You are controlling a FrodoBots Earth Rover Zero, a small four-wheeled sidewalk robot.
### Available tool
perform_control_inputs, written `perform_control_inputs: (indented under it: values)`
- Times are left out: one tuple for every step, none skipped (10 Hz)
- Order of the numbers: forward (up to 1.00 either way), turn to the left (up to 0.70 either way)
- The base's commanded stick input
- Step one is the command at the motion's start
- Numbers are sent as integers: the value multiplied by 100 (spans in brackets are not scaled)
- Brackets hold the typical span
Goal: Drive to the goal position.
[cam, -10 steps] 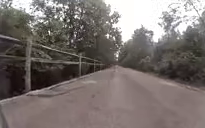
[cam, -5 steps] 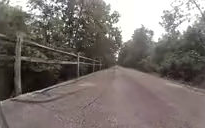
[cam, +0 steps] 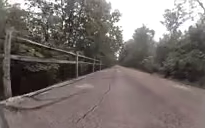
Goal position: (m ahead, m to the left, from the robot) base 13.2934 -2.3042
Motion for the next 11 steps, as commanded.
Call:
perform_control_inputs:
  values:
    - [70, -31]
    - [70, -11]
    - [70, -4]
    - [70, 0]
    - [70, 0]
    - [70, 0]
    - [70, 0]
    - [70, 0]
    - [70, 0]
    - [70, 0]
    - [70, -18]
